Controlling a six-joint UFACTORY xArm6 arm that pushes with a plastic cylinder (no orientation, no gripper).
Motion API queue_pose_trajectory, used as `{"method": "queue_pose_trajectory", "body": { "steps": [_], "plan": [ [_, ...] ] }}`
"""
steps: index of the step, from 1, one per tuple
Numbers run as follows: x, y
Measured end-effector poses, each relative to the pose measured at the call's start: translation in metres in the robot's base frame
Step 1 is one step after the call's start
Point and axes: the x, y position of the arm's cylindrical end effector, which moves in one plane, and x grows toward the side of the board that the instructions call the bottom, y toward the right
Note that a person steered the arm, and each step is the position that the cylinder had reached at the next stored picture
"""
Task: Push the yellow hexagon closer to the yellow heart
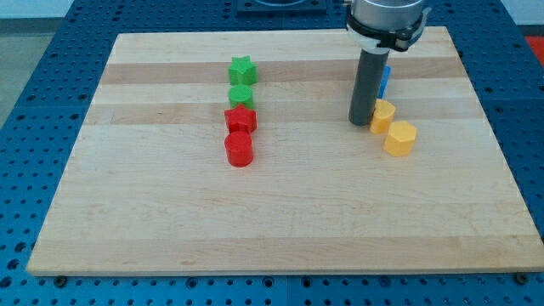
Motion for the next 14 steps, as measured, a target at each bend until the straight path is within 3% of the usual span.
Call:
{"method": "queue_pose_trajectory", "body": {
  "steps": [1, 2, 4, 5, 6, 7, 9, 14],
  "plan": [
    [-0.010, 0.000],
    [0.013, -0.004],
    [0.151, -0.001],
    [0.186, 0.025],
    [0.139, 0.086],
    [0.135, 0.090],
    [0.076, 0.082],
    [0.064, 0.060]
  ]
}}
